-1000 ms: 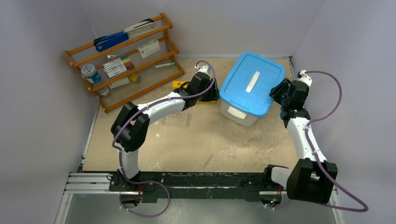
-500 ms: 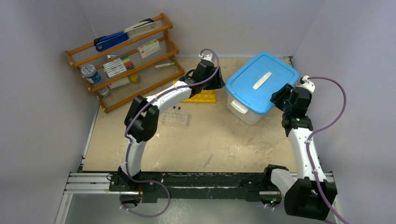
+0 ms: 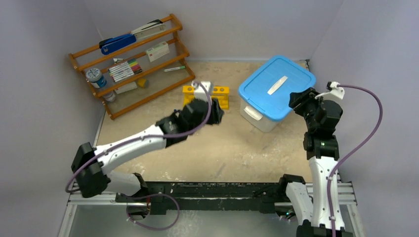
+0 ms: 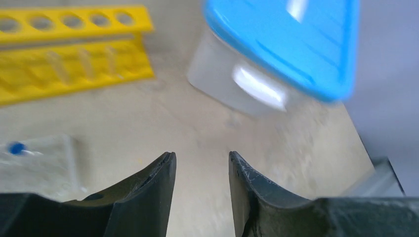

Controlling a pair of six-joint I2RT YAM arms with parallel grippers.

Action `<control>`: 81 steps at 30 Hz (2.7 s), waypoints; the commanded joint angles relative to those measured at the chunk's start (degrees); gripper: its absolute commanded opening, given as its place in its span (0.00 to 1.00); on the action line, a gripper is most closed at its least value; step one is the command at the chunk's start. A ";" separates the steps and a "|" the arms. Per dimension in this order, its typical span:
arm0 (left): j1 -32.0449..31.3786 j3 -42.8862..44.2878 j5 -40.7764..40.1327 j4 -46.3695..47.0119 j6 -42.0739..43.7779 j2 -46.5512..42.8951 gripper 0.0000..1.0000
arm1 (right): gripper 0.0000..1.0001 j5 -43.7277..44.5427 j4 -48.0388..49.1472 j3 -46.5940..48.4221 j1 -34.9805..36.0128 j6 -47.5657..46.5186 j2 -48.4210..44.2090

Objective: Organize the chemistry lab equipment
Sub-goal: Pick up the test tube at the center of the board.

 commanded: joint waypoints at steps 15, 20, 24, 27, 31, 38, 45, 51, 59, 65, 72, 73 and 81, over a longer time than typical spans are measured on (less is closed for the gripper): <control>-28.31 -13.05 -14.02 -3.68 -10.95 7.21 0.48 | 0.51 -3.85 -8.56 -0.76 0.19 -5.56 -9.52; -29.52 -14.22 -12.26 -3.67 -12.18 8.95 0.49 | 0.52 -3.49 -8.68 -2.15 0.19 -5.23 -10.31; -30.28 -15.34 -12.19 -4.07 -13.16 9.37 0.48 | 0.52 -4.03 -7.61 -2.71 0.19 -4.94 -9.52; -31.32 -16.32 -11.49 -4.00 -14.46 9.02 0.47 | 0.51 -4.00 -7.35 -2.35 0.19 -5.02 -8.93; -32.23 -18.48 -10.16 -2.27 -16.27 9.06 0.45 | 0.51 -3.91 -7.11 -2.44 0.20 -5.20 -8.68; -32.62 -19.55 -11.42 -3.12 -16.76 9.63 0.42 | 0.51 -4.22 -7.05 -2.79 0.19 -5.11 -8.99; -33.82 -18.12 -10.46 -3.39 -16.53 12.45 0.39 | 0.51 -2.55 -7.71 -2.34 0.19 -5.84 -9.34; -34.94 -16.30 -10.96 -4.61 -16.53 15.67 0.28 | 0.51 -2.59 -7.99 -1.74 0.19 -6.10 -9.21; -35.13 -16.12 -12.57 -5.34 -16.74 13.27 0.11 | 0.51 -2.93 -8.75 -1.67 0.19 -6.03 -10.06; -34.68 -14.53 -16.97 -7.99 -14.82 8.74 0.10 | 0.51 -5.65 -9.82 -0.89 0.19 -6.68 -10.85; -24.57 -14.20 -10.91 -0.76 -6.61 -6.86 0.10 | 0.50 -15.75 -8.40 -1.58 0.19 -9.21 -13.62; -23.34 -14.68 -10.73 1.63 -4.79 -9.19 0.10 | 0.50 -17.69 -8.09 -1.66 0.20 -9.03 -14.01; -21.21 -23.35 -13.59 28.60 7.16 -22.14 0.10 | 0.56 -31.70 -5.10 -0.90 0.23 -6.52 -18.62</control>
